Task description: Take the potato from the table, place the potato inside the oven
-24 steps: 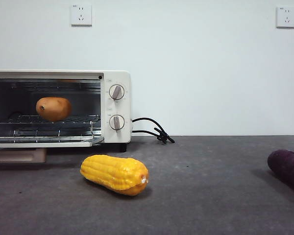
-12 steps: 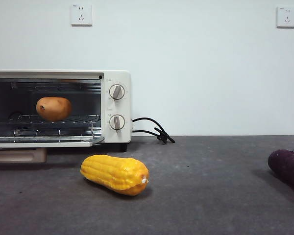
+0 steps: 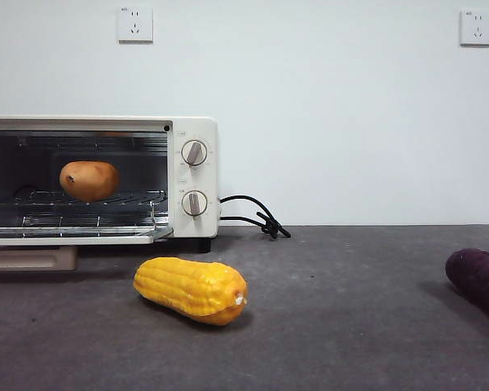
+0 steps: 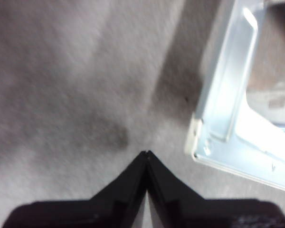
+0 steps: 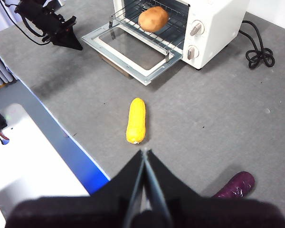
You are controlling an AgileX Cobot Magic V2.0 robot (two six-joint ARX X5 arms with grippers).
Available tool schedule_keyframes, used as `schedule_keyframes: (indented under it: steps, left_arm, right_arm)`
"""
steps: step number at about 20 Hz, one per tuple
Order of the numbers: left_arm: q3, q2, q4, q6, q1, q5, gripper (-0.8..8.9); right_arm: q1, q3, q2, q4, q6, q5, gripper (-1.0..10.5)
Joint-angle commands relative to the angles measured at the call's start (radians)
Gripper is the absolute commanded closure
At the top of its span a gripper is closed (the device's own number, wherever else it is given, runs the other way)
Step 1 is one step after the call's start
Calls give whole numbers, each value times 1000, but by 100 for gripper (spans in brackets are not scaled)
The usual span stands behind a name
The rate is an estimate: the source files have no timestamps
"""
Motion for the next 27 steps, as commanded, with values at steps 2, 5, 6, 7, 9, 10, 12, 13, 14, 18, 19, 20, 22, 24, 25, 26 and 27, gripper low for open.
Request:
schedule_keyframes:
  steps: [2,5,6,7,9,10,12,13,14,18,19,20,22,24,25,26,27]
  left_arm:
    - [-5,21,35,-31,6,12,822]
    - [-5,43,77,-60,8,116,822]
    - [-5,48,84,-69,7,135,822]
    - [-5,48,88,-71,6,135,822]
    - [-5,48,100,-78,6,135,822]
    - [-5,48,100,-78,6,135,822]
    - [-5,48,116,-89,10,136,822]
    - [-5,48,129,-106,13,148,822]
    - [-5,48,145,-123,18,188,822]
    - [-5,48,178,-176,28,304,822]
    - [-5,48,178,-186,28,333,822]
    - [-5,48,182,-195,28,361,822]
    - [-5,48,208,-240,28,409,822]
    - [-3,47,235,-279,28,458,822]
    - [1,47,238,-289,28,478,822]
    - [4,47,238,-293,28,482,822]
    - [7,47,238,-300,28,483,822]
  right_arm:
    - [0,-9,0,8,19,6,947]
    - [0,-9,0,10,32,50,947]
    - [0,-9,0,10,35,51,947]
    - [0,-9,0,10,37,52,948]
    - [0,-9,0,14,37,53,947]
    - [0,-9,0,13,37,54,947]
    - [0,-9,0,13,38,54,947]
    - [0,-9,0,14,38,54,947]
    - [0,-9,0,13,38,56,947]
    - [0,-9,0,14,38,65,948]
    - [0,-9,0,14,38,77,948]
    - [0,-9,0,14,42,83,947]
    - [0,-9,0,14,56,83,948]
    - [0,-9,0,13,58,83,947]
    - [0,-9,0,13,59,83,947]
    - [0,-9,0,12,59,83,947]
    - [0,-9,0,13,58,83,947]
